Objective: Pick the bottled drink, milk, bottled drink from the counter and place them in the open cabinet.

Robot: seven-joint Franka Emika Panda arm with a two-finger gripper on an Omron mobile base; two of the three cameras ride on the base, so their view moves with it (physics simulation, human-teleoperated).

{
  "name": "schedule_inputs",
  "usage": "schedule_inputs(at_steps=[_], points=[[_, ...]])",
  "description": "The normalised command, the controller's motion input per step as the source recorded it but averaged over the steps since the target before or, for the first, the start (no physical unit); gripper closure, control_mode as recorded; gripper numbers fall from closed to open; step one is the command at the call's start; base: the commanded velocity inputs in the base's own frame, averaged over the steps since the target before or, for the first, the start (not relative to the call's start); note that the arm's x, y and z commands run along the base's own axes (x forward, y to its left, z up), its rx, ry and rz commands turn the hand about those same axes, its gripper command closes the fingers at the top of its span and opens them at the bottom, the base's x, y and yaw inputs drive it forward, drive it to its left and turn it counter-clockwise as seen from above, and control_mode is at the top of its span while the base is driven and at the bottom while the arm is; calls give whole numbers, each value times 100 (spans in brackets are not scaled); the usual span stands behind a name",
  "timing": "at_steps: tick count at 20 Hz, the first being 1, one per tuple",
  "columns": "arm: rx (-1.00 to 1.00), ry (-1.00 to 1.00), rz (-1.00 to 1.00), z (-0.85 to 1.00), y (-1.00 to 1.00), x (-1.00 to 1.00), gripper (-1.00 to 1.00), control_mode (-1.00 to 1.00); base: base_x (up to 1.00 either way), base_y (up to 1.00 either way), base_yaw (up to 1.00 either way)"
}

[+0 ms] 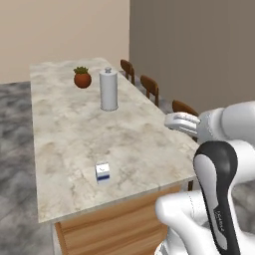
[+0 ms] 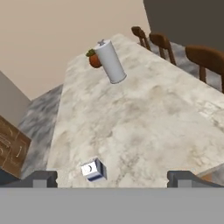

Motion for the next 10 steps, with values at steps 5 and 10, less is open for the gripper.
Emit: schedule_inputs(at_steps=[5,10], points=[[-4,-2,38,-4,9,-34,-100,-100,0,0,0],[-15,0,44,-21,32,-23,-100,-100,0,0,0]])
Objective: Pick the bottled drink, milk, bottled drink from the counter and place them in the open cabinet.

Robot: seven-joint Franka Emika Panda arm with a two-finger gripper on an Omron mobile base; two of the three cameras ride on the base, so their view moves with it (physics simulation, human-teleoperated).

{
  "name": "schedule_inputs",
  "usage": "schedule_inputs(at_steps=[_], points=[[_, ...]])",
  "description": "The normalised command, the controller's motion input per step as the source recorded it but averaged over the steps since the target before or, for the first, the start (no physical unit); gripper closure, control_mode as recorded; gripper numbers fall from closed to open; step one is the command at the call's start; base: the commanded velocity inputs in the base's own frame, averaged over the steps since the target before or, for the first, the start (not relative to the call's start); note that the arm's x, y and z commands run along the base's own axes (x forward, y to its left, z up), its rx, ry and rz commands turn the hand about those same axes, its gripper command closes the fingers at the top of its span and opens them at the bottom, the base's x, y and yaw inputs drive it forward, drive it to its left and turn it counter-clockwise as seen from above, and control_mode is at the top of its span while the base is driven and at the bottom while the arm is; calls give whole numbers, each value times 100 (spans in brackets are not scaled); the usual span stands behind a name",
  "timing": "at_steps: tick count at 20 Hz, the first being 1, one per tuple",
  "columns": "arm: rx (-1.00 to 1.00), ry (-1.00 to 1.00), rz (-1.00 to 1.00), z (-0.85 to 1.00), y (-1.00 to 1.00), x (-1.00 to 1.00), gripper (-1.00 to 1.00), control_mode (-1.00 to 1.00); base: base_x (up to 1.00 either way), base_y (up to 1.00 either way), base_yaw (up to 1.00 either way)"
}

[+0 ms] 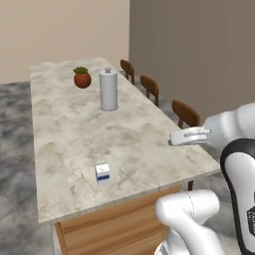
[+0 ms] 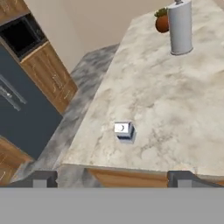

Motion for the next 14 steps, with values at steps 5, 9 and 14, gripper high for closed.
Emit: schedule_inputs(at_steps=[5,9,14], points=[[-22,0,50,-40,36,-8,-100,-100,0,0,0],[-18,0,55,-37,15,-15,-100,-100,0,0,0],[-15,-6,59,-39,1,-9,-100,-100,0,0,0]])
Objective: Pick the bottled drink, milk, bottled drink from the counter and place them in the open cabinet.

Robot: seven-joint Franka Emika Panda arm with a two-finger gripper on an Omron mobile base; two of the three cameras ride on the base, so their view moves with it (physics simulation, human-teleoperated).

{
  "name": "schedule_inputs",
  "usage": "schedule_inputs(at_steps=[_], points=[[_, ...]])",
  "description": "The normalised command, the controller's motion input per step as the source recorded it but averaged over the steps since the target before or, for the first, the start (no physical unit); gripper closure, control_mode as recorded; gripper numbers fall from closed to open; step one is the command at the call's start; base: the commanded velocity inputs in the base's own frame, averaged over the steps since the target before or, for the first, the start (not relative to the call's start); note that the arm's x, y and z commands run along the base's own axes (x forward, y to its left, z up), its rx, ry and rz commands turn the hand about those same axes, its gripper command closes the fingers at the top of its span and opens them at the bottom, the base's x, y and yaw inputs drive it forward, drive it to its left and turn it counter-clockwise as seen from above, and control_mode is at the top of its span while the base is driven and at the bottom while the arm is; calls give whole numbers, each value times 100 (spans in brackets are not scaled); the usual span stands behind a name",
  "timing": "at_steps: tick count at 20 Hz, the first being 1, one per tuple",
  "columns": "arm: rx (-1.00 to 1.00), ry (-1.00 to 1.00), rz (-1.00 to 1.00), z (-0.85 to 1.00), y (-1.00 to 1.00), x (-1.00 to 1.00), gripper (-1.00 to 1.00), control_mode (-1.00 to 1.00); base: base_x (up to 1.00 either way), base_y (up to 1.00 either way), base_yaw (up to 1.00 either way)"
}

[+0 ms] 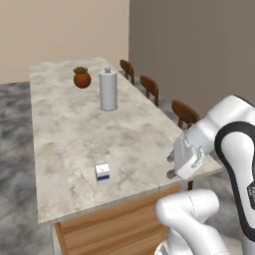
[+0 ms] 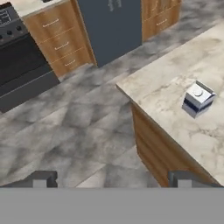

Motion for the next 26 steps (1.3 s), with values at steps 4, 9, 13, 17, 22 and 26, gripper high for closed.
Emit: schedule_inputs(at_steps=[4,9,13,17,22,26], points=[[-10,-18,49,-35,0,0,-100,-100,0,0,0],[-3,-31,35,-34,0,0,-100,-100,0,0,0],[1,-7,7,-1,0,0,-100,-100,0,0,0],[0,0,0,-20,0,0,-100,-100,0,0,0],[11,0,0,-33,0,4,-100,-100,0,0,0],[22,-4,0,-18,-1,0,-100,-100,0,0,0]])
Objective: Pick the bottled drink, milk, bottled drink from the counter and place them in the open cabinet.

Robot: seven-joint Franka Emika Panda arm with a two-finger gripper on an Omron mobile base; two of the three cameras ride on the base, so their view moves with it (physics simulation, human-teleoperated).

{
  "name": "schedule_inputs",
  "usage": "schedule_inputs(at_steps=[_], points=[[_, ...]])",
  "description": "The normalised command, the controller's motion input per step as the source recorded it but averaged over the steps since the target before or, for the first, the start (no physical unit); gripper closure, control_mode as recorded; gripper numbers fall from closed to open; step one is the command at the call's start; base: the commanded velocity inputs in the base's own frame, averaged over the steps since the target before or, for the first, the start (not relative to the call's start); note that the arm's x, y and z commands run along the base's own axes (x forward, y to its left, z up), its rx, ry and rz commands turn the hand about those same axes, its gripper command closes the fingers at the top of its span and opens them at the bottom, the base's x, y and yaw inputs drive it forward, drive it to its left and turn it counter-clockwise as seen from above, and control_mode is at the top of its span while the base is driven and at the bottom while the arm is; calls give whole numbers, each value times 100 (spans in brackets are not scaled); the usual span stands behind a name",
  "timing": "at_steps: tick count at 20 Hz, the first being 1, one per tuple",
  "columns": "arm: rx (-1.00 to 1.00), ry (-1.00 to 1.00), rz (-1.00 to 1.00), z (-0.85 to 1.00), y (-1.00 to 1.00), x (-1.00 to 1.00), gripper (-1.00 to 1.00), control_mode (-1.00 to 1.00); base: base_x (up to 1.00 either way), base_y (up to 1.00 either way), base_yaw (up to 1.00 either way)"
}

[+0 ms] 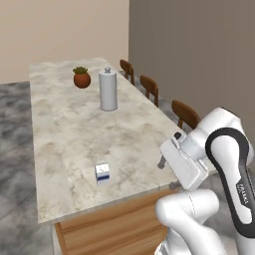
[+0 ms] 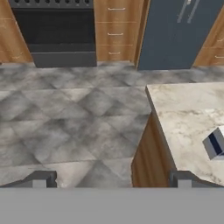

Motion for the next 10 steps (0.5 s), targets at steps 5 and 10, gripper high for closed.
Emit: schedule_inputs(at_steps=[5,10], points=[[33,-5,0,-14,-9,0,-100,-100,0,0,0],[34,-4,0,-24,-1,2,-100,-100,0,0,0]])
